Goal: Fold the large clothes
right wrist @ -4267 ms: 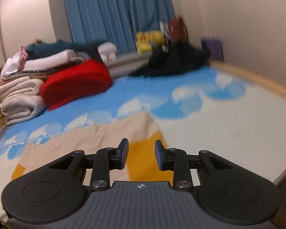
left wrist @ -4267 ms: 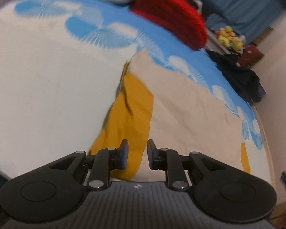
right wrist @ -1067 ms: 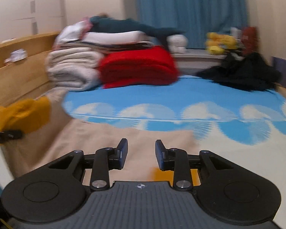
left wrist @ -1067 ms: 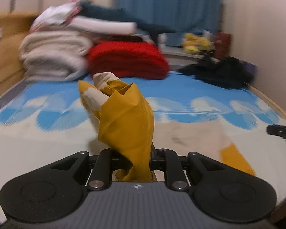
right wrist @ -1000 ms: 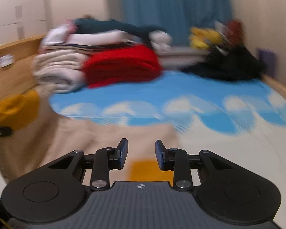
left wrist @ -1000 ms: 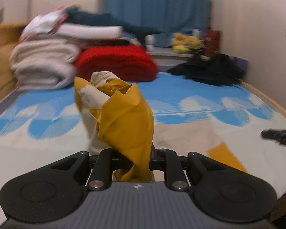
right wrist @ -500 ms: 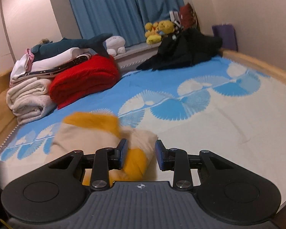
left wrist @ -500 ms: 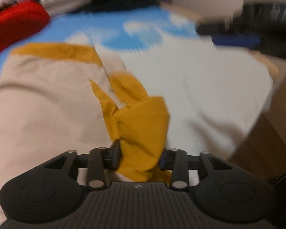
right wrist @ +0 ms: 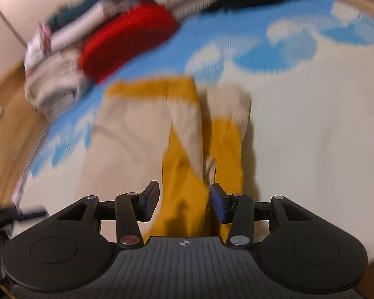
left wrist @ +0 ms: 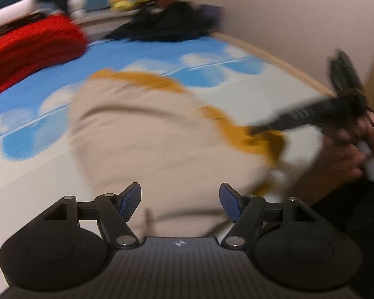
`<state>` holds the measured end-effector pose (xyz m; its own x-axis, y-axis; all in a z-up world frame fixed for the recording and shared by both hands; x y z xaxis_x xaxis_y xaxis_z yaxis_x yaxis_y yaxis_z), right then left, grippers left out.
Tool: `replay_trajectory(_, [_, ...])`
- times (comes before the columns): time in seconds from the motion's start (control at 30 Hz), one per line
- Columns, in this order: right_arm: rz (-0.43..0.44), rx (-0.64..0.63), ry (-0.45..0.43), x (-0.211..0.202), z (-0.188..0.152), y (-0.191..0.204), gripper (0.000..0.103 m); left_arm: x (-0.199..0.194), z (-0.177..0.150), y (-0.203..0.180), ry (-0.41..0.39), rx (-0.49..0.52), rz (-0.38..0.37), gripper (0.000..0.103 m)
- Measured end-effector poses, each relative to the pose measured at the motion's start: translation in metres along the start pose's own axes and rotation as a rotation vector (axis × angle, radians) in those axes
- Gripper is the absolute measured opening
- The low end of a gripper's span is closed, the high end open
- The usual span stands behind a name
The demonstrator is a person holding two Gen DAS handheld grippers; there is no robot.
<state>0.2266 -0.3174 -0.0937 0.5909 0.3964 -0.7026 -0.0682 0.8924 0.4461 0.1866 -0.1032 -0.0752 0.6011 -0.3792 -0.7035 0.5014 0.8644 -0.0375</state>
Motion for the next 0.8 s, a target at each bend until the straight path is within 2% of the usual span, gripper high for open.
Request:
replay_trajectory(0.03, [-0.05, -0.033, 0.031, 0.006, -0.007, 0.0, 0.046, 0.002, -0.002, 0.012, 0.002, -0.027, 0.011, 0.074])
replay_trajectory(0.07, [-0.078, -0.054, 0.042, 0.008, -0.011, 0.0, 0.038, 0.006, -0.004, 0.024, 0.003, -0.057, 0.02, 0.075])
replay_trajectory(0.13, [-0.051, -0.05, 0.005, 0.001, -0.011, 0.006, 0.011, 0.017, -0.006, 0.04, -0.002, -0.111, 0.033, 0.075])
replay_trajectory(0.17, [-0.008, -0.028, -0.048, -0.012, -0.006, 0.01, 0.007, 0.022, -0.007, 0.046, -0.005, -0.152, 0.031, 0.075])
replay_trajectory(0.27, [0.158, 0.034, -0.197, -0.057, 0.008, 0.019, 0.005, 0.033, -0.009, 0.061, 0.007, -0.303, -0.021, 0.075])
replay_trajectory(0.3, [0.176, 0.05, -0.215, -0.065, 0.008, 0.017, 0.004, 0.03, -0.007, 0.062, -0.005, -0.324, -0.042, 0.075])
replay_trajectory(0.33, [0.152, 0.058, -0.21, -0.067, 0.005, 0.01, 0.004, 0.033, -0.003, 0.061, -0.014, -0.333, -0.064, 0.075])
replay_trajectory(0.4, [0.022, 0.051, -0.135, -0.053, -0.005, -0.01, 0.004, 0.039, -0.004, 0.056, 0.003, -0.311, -0.066, 0.077])
replay_trajectory(0.43, [-0.081, 0.022, -0.064, -0.04, -0.015, -0.022, 0.003, 0.05, -0.008, 0.057, 0.051, -0.297, -0.048, 0.077])
replay_trajectory(0.5, [-0.275, -0.07, 0.085, -0.013, -0.036, -0.041, 0.0, 0.076, -0.033, 0.06, 0.209, -0.287, -0.006, 0.079])
replay_trajectory(0.53, [-0.328, -0.086, 0.138, -0.003, -0.045, -0.048, 0.0, 0.087, -0.042, 0.061, 0.268, -0.298, -0.004, 0.079])
replay_trajectory(0.57, [-0.332, -0.082, 0.149, 0.0, -0.046, -0.051, 0.0, 0.091, -0.042, 0.06, 0.284, -0.282, 0.003, 0.078])
replay_trajectory(0.63, [-0.29, -0.034, 0.088, -0.006, -0.035, -0.049, 0.0, 0.084, -0.024, 0.062, 0.209, -0.258, -0.004, 0.076])
replay_trajectory(0.7, [-0.228, 0.022, -0.01, -0.02, -0.019, -0.044, 0.0, 0.071, -0.008, 0.069, 0.116, -0.319, -0.062, 0.076])
replay_trajectory(0.73, [-0.21, 0.037, -0.063, -0.028, -0.01, -0.042, 0.0, 0.069, -0.007, 0.07, 0.104, -0.346, -0.085, 0.076])
replay_trajectory(0.77, [-0.205, 0.048, -0.108, -0.033, -0.004, -0.04, 0.003, 0.073, -0.01, 0.073, 0.128, -0.361, -0.091, 0.076])
replay_trajectory(0.8, [-0.19, 0.066, -0.147, -0.038, 0.002, -0.039, 0.004, 0.084, -0.021, 0.074, 0.201, -0.343, -0.063, 0.075])
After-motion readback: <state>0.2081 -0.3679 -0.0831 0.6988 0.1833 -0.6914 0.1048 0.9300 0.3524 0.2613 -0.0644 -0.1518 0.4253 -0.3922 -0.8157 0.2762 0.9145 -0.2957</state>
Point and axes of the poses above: each gripper's, at about its wrist camera, not at the fingertips, and x roughly the way its jaws point, y to its left, z to its top, the point moved 8 cm from there along x, roughly the way its jaws point, and after that the axes turned 2 degrees about -y, right-handed, at the moved point
